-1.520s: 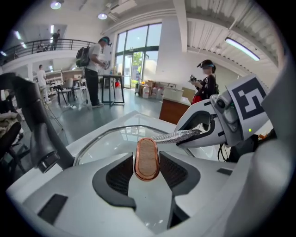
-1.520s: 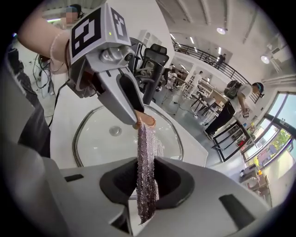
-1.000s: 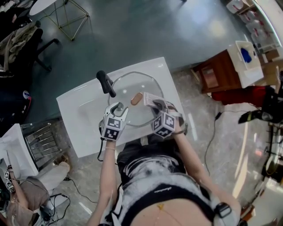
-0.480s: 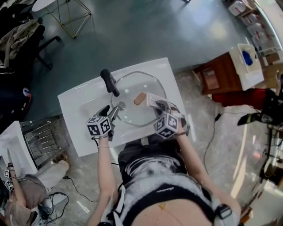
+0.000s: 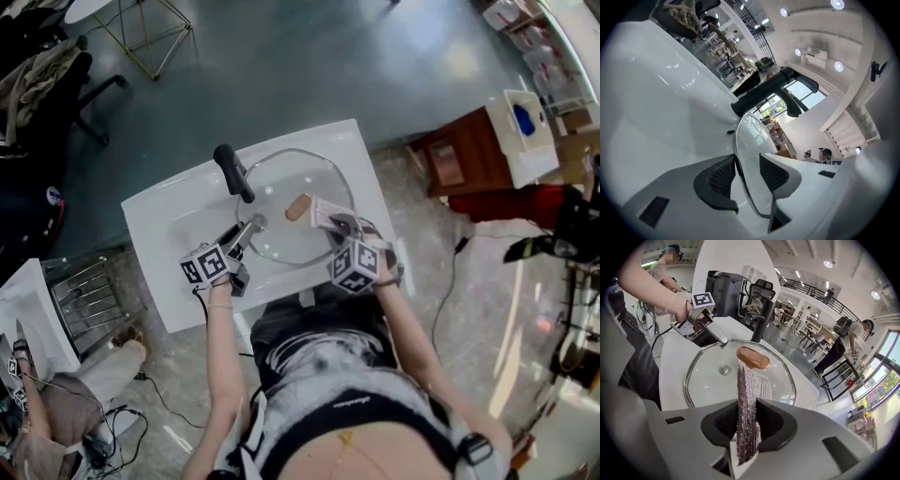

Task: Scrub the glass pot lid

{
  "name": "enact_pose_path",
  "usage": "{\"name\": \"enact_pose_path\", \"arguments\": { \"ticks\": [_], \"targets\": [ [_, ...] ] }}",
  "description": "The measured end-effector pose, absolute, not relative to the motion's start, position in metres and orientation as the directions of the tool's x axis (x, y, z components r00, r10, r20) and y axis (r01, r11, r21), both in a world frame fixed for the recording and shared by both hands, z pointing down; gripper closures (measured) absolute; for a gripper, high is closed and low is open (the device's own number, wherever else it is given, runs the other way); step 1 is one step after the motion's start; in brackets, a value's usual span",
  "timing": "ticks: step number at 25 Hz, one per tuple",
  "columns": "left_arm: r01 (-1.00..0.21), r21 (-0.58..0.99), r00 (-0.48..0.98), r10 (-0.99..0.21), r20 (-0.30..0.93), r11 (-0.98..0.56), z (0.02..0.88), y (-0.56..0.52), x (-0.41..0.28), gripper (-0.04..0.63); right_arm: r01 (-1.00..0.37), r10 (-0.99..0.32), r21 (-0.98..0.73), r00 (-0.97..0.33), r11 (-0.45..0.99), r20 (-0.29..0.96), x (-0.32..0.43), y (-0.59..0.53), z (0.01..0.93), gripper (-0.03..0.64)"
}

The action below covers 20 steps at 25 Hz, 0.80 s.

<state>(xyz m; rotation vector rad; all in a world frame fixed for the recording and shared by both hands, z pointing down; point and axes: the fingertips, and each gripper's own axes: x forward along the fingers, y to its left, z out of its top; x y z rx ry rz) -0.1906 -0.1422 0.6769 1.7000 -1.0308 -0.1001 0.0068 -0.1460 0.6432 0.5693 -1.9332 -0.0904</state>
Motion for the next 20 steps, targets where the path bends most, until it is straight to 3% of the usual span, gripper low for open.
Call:
{"name": "enact_pose_path", "arguments": {
  "ticks": [20],
  "targets": [
    [-0.602,0.798,0.595,-0.679,0.430,-0.021,0.680,-0.141,-0.190,0.433,-0.286,-0.240,0.130,-0.392,0.949,0.888,-0.048,-0.094,0.646,0.540]
  ]
}}
